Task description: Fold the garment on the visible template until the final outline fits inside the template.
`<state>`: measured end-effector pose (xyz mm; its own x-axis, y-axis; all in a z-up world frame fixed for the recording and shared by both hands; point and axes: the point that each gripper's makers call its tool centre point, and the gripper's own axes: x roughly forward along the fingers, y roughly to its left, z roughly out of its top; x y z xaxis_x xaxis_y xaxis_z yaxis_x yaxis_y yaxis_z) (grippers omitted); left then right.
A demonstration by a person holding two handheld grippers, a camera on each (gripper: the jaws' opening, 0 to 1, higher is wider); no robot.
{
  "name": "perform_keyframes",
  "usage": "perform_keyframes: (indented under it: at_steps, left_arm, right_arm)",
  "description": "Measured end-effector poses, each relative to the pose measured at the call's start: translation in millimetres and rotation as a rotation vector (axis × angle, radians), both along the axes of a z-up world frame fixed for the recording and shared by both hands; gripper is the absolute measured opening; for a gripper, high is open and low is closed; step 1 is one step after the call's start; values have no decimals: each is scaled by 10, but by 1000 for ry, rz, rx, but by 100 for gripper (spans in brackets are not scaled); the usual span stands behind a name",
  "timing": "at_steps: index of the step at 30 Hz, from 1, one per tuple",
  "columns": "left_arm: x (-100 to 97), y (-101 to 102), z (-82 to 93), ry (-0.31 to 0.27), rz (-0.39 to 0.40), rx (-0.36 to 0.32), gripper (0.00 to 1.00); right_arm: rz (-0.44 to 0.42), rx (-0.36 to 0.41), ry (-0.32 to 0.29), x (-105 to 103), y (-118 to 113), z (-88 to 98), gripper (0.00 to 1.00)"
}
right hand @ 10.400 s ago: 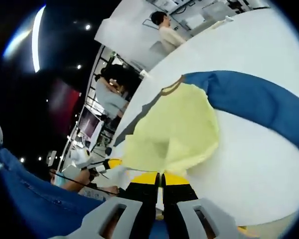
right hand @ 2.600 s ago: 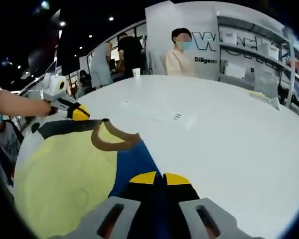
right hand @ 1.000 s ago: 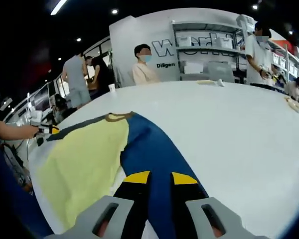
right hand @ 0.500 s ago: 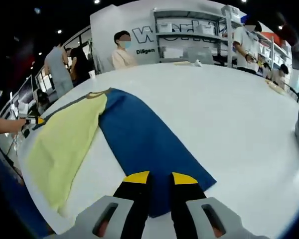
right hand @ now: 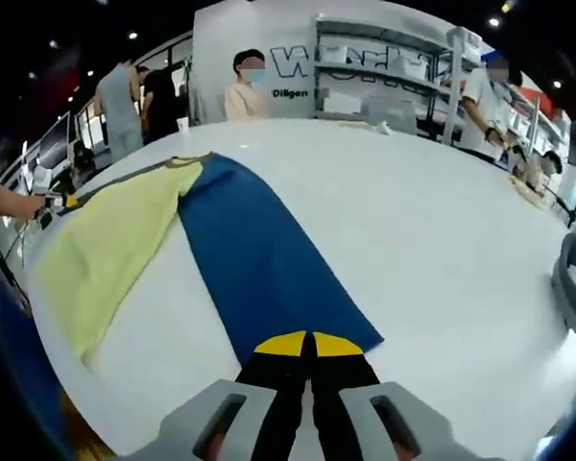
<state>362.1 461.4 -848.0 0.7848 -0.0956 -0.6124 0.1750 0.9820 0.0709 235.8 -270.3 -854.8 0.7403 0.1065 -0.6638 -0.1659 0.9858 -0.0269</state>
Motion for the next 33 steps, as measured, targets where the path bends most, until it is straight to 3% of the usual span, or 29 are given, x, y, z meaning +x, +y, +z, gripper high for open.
perform_keyframes:
  at_steps: [7,16,22,27,33]
  left_arm:
    - [3,151,-17,8,25,-1,13]
    - [-56,66,17,34,53,-5,11]
    - [-160,-102,82,69,-18,41,13]
    - [-289,-287,231,40,-58,61,14]
    - [-394,-677,415,-9,-108,51,15]
  right_arm:
    - [-44,-22,12,58,-302,-20,0]
    - [-71,-49,23,300,-487,-25,0]
    - [-108,-43,2,462,-622,-16,0]
    - [-99,-45,-24,586,-722,-4,0]
    - [-82,-30,-53,700,-864,7,0]
